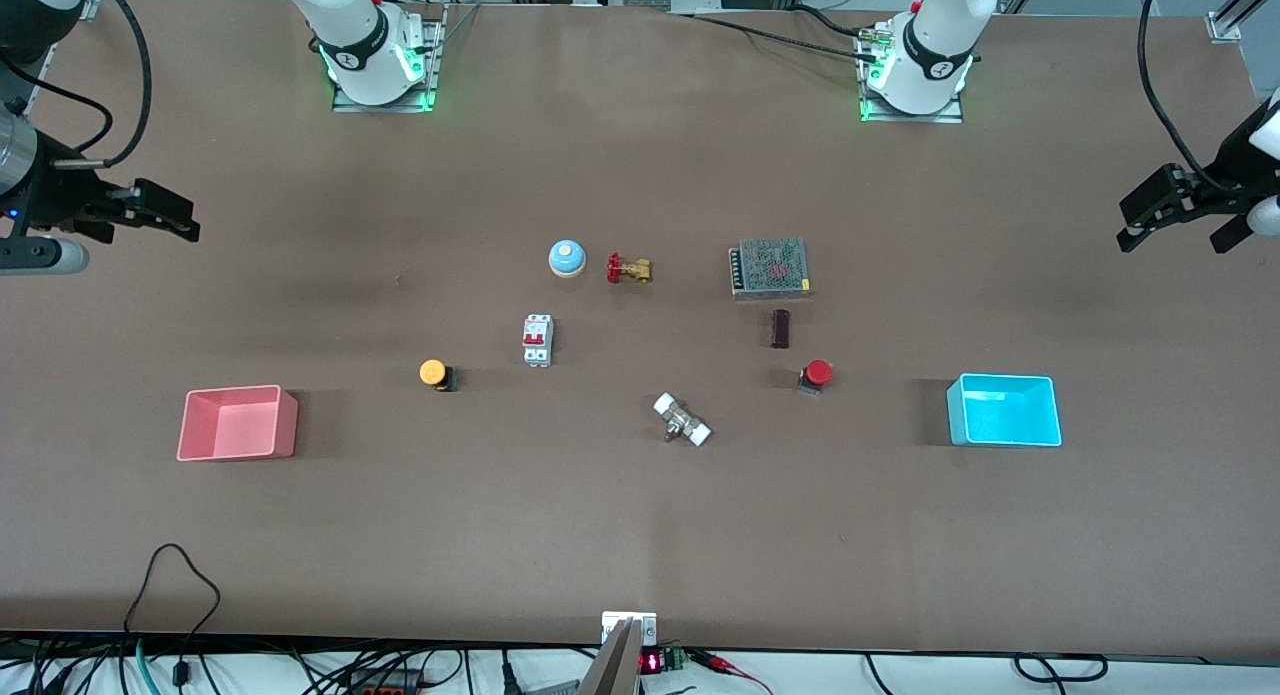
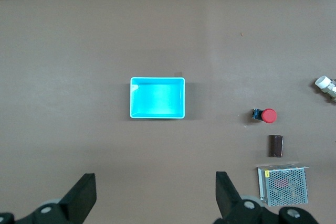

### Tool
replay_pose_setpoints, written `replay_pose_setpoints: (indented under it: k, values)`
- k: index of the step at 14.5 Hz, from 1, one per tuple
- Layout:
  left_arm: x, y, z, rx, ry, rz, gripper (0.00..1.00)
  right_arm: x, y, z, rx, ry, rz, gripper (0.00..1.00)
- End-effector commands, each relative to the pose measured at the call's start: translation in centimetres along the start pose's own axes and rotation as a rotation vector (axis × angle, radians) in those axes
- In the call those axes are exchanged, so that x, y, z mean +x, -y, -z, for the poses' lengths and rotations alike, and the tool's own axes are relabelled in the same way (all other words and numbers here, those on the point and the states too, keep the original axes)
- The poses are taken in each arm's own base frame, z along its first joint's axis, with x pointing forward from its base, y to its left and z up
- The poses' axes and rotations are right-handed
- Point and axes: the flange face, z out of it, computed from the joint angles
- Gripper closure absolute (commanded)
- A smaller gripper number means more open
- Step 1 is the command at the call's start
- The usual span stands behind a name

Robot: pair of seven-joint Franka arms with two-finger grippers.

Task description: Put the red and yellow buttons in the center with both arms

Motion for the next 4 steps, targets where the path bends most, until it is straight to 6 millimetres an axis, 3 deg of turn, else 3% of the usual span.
replay_pose_setpoints:
  k: [1, 4]
  values:
    - [-0.3, 0.3, 1.4, 0.012, 0.006, -0.012, 0.0, -1.9, -0.7, 0.7, -0.002, -0.01, 0.009, 0.0]
    - [0.8, 0.4, 1.9, 0.007, 0.014, -0.004, 0.0, -1.9, -0.7, 1.0, -0.005, -0.016, 0.021, 0.0]
